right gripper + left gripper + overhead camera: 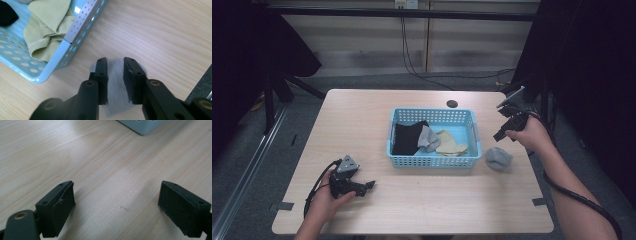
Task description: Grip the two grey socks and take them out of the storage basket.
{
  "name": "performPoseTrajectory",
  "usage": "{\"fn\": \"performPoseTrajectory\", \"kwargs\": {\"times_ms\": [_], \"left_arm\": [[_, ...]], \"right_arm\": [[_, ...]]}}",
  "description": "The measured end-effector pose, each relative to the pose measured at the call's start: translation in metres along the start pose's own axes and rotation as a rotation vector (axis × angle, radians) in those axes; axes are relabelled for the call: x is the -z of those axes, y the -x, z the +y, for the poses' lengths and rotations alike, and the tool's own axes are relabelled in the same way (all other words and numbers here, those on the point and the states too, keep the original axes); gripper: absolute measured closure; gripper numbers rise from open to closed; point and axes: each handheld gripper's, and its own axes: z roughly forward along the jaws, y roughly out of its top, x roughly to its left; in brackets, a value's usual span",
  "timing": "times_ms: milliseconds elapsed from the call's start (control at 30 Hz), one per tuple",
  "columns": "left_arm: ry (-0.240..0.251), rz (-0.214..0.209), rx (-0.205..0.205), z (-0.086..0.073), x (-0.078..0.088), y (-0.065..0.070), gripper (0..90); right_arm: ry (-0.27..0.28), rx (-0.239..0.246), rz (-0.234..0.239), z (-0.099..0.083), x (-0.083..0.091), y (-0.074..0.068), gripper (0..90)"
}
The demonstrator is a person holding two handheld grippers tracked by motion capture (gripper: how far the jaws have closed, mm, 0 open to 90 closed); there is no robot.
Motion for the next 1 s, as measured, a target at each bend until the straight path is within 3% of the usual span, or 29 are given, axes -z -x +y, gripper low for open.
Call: {"fn": "performPoseTrajectory", "kwargs": {"times_ms": [267, 500, 733, 1000], "left_arm": [[0.000, 0.002, 0.000, 0.000, 0.000, 0.000, 12.9], [0.000, 0.002, 0.001, 0.000, 0.000, 0.000, 12.9], [0.005, 0.003, 0.006, 0.000, 0.000, 0.001, 12.9], [0.007, 0.000, 0.010, 0.000, 0.000, 0.001, 12.9]], "right_arm": [[0.017, 0.018, -0.011, 0.005, 0.006, -0.008, 63.1], [0.052, 0.049, -0.003, 0.018, 0.012, -0.025, 54.7], [0.106, 0.066, 0.027, 0.035, 0.005, -0.049, 44.8], [0.103, 0.080, 0.043, 0.049, -0.004, -0.065, 38.4]]}}
